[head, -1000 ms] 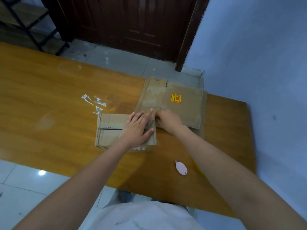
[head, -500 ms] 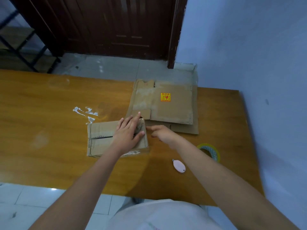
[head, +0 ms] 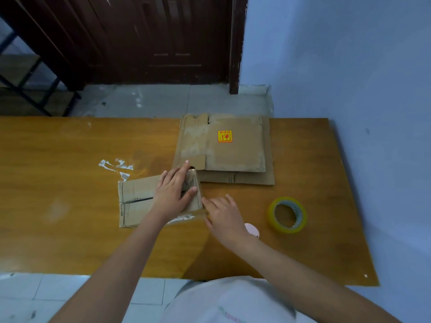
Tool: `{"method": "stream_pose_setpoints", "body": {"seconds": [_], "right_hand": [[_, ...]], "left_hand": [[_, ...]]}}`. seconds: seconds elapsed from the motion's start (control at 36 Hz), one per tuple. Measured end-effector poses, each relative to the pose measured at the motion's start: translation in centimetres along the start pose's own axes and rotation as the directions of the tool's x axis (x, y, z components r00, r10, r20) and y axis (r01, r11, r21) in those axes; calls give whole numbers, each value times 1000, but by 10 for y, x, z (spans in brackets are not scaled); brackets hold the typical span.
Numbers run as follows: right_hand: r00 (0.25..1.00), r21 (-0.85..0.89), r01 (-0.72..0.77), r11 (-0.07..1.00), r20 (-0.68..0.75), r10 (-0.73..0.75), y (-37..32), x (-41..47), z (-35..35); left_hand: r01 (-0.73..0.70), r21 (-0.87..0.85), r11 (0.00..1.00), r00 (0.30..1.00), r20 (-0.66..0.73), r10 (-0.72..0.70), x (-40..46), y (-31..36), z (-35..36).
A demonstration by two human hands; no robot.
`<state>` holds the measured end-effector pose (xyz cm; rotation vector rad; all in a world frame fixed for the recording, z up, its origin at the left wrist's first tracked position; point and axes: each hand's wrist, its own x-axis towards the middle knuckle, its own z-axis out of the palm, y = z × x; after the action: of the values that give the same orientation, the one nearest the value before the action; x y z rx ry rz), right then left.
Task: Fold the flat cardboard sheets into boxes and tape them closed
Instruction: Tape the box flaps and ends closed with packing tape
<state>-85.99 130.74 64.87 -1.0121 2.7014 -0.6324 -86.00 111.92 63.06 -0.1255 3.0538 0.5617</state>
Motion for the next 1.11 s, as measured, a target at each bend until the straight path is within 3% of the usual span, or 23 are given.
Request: {"method": "stream_pose_setpoints", "body": {"seconds": [0.14,0.33,0.5,0.67,0.89,0.97,1.06,1.11], "right_hand": [[999,2,-34,999,-8,34,-1,3,6],[1000,-210,-15,978,24,20,3,14,13],[989,-271,148,951,41,-143,9,17,-3],[933,-356,358,863,160,-321,27,30,-6],[884,-482,461,745,174,-435,32,45,-11],[860,-509,508,695,262,-437,27,59,-23],[808,-485,551,678,514,-288,20,81,-34],[793,-490,543,682,565,-225,17,95,-37]], "left_hand": [[-5,-12,1000,1000,1,5,-1,2,-2],[1,-23,1000,1000,1,-1,-2,4,-4],[-7,-24,1000,1000,-11,7,-2,6,-6],[-7,-14,1000,1000,-5,7,-3,6,-6],[-19,-9,1000,1000,18,19,-2,4,-4],[-21,-11,1000,1000,17,21,-1,3,-3],[-21,-10,1000,1000,20,22,-1,3,-3],[-26,-4,1000,999,21,26,-1,3,-2]]}}
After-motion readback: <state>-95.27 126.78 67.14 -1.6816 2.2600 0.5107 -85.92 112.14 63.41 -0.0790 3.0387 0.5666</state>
